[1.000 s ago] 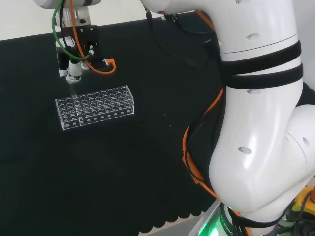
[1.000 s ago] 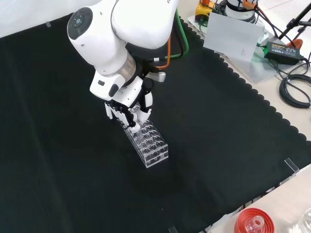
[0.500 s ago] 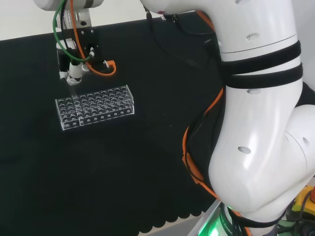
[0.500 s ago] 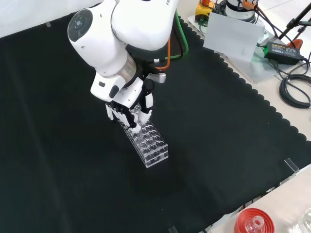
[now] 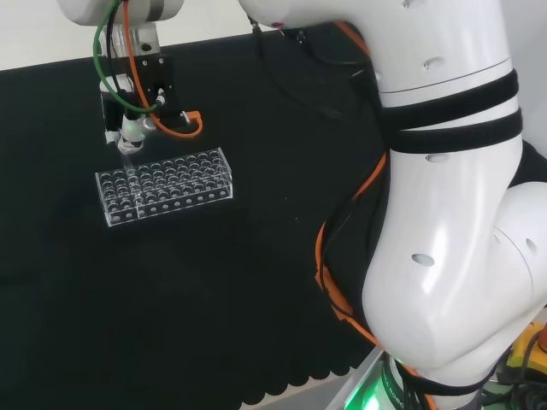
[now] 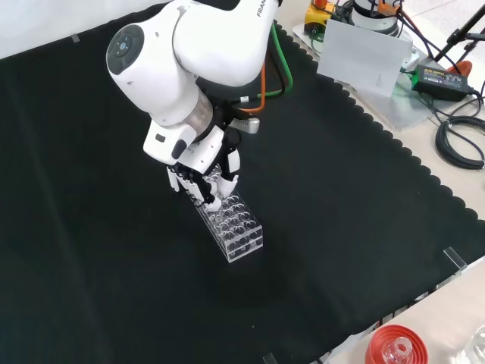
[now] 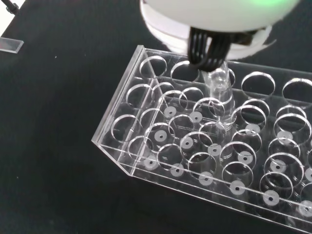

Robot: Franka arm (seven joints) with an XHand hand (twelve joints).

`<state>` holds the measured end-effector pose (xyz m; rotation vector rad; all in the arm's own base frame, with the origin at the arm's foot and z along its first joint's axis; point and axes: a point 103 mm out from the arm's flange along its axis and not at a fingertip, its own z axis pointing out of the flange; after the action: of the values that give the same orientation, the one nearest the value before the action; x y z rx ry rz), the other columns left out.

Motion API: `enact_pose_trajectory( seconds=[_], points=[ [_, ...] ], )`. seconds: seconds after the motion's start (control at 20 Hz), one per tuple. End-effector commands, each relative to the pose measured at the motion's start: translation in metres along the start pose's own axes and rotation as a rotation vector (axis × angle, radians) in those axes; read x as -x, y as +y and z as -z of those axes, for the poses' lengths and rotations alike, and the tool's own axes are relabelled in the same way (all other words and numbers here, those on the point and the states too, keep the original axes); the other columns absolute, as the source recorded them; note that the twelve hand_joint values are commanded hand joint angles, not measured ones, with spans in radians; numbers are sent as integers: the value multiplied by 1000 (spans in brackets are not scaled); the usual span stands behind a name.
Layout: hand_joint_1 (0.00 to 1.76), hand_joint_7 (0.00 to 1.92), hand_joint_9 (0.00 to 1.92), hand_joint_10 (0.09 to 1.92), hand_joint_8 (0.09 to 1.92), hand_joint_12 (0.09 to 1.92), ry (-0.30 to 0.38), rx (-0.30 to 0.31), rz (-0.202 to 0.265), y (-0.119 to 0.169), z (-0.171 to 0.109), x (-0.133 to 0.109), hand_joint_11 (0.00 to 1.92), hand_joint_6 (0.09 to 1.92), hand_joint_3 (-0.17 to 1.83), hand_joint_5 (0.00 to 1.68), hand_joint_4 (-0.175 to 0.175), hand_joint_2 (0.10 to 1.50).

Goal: Put the test tube back in the rack.

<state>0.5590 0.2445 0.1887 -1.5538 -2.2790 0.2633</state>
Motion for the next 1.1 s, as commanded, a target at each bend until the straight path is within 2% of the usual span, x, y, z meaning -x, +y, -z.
enact_pose_trajectory(
  seconds=[0.05,0.25,0.35,0.5,0.6,0.7,0.8,1.1],
  points=[
    [1438,1405,1337,498,737,1176,1,-2,3,3,-4,0,976,157,624,1393,-175,628],
    [1438,1405,1337,498,738,1177,0,-7,8,3,-4,0,976,156,624,1393,-175,628],
    [1437,1401,1333,502,741,1180,26,-28,22,3,-4,0,967,161,617,1390,-175,634],
    [1361,1405,1381,600,533,1268,56,-87,41,3,-6,0,837,382,585,1348,-175,655],
    [1302,1362,1313,733,585,1348,70,-98,46,2,-5,1,719,550,626,1155,-175,537],
    [1257,1214,1218,823,722,1407,76,-109,53,2,-4,1,627,717,691,947,-138,457],
    [1228,1085,1149,865,809,1442,75,-114,58,1,-3,1,565,813,706,819,-100,430],
    [1192,953,1054,887,848,1471,79,-112,68,-1,1,-1,481,846,694,737,-64,426]
  ],
)
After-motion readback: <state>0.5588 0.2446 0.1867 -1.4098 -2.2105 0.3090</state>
